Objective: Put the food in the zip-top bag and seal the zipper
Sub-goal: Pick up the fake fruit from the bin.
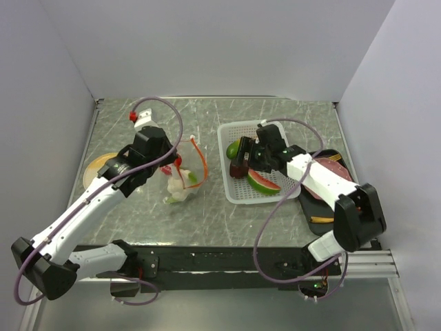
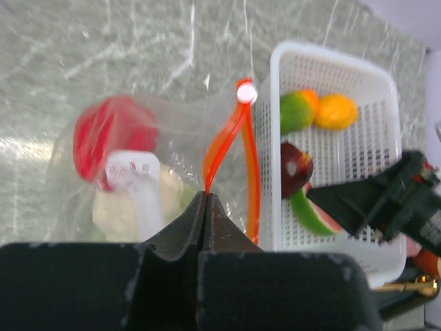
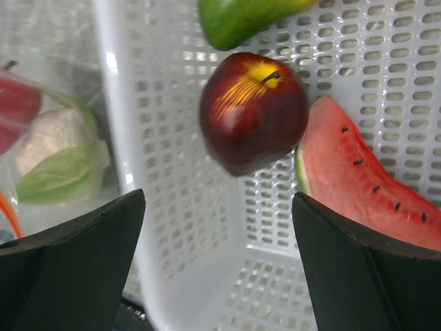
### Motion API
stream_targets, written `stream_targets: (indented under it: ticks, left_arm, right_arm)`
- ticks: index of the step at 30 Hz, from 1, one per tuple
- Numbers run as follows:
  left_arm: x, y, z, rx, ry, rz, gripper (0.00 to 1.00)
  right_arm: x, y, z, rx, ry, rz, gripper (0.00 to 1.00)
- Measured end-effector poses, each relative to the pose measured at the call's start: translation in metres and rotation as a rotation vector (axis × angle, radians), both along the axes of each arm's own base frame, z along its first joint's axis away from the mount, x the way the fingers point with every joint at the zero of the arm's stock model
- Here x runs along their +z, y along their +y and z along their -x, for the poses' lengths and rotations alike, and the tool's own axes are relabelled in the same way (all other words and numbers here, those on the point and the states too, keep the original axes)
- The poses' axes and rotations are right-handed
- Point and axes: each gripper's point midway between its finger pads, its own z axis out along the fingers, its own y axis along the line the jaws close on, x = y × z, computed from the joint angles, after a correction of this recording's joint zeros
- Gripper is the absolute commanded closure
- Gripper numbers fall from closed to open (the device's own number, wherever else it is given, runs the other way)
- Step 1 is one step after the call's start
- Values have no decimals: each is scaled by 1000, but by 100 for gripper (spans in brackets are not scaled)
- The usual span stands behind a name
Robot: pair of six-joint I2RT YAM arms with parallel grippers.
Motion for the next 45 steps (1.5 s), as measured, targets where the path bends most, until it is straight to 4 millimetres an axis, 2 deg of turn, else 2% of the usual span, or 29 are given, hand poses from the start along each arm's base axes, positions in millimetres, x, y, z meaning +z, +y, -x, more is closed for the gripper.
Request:
stream_targets:
  ticks: [3,6,11,22,30,37,41,45]
  left_arm:
    - [-12,-7,3,-37,27,9,99]
    - [-10,-11,4,-55,20,25,99]
    - [-8,-12,5,-62,17,31,99]
    - [-2,-11,9,-70,3,45,99]
    - [-2,-11,9,-75,-3,46,99]
    - [-3,-10,10,-75,-5,48,99]
    - [-3,-11,10,-76,-5,49,99]
    - [-4,-12,10,-81,-4,51,99]
  right_arm:
    - [-20,-1,-2,1,42,36,6]
    - [-34,-3,-4,1,76,70,7]
    - [-38,4,-19,6,86,79,8]
    - [-50,5,-19,16,116,96,9]
    - [-48,1,-24,5,103,116,8]
    - [-53,-27,-29,-48,121,163,9]
    - [-57,-46,-15,-42,140,228,9]
    - [-49,-61,5,-23,128,275,8]
